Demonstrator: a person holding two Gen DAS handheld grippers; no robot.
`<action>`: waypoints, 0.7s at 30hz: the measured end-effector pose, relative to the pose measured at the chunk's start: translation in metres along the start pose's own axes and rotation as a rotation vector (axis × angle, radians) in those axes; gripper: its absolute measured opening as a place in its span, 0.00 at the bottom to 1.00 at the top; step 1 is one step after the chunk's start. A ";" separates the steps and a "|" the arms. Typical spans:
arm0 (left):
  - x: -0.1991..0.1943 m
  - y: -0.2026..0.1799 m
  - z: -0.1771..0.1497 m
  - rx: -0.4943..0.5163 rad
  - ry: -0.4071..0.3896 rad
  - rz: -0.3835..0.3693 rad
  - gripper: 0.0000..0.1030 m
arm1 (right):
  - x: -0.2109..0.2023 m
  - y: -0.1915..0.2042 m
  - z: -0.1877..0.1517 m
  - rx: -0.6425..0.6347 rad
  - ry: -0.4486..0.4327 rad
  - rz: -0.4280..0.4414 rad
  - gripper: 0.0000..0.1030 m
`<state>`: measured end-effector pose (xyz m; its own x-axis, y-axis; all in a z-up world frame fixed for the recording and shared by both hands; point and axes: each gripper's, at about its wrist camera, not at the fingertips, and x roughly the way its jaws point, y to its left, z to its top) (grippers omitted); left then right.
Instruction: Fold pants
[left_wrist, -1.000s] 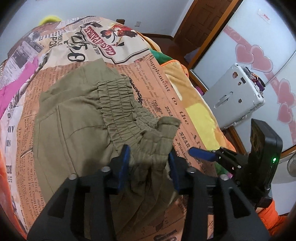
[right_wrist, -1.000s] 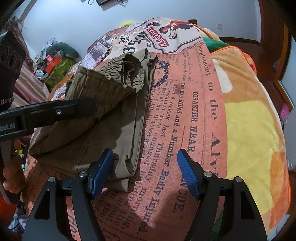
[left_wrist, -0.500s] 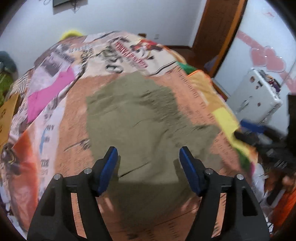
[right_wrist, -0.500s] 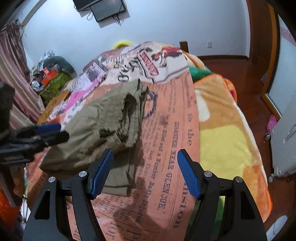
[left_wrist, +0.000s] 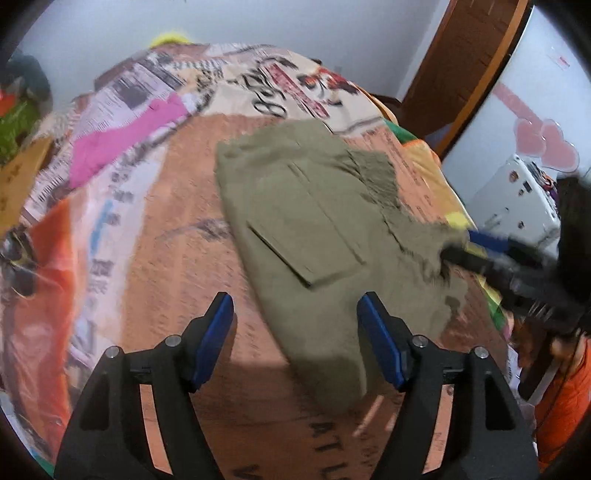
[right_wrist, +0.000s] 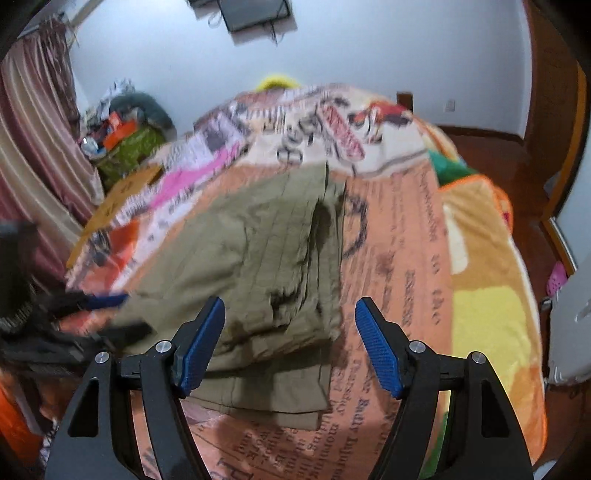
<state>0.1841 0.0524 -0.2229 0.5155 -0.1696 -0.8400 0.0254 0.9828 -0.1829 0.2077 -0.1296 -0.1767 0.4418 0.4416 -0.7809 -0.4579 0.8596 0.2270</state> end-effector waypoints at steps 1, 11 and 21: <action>-0.002 0.005 0.004 -0.001 -0.010 0.007 0.69 | 0.005 -0.001 -0.006 0.011 0.014 0.006 0.68; 0.040 0.059 0.086 -0.038 0.013 0.080 0.74 | 0.005 -0.013 -0.020 0.080 0.022 0.048 0.71; 0.124 0.077 0.148 -0.018 0.120 0.154 0.75 | 0.008 -0.021 -0.019 0.092 0.021 0.086 0.72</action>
<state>0.3771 0.1179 -0.2658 0.4063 -0.0261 -0.9134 -0.0621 0.9965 -0.0561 0.2061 -0.1485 -0.1990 0.3875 0.5098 -0.7681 -0.4200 0.8393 0.3452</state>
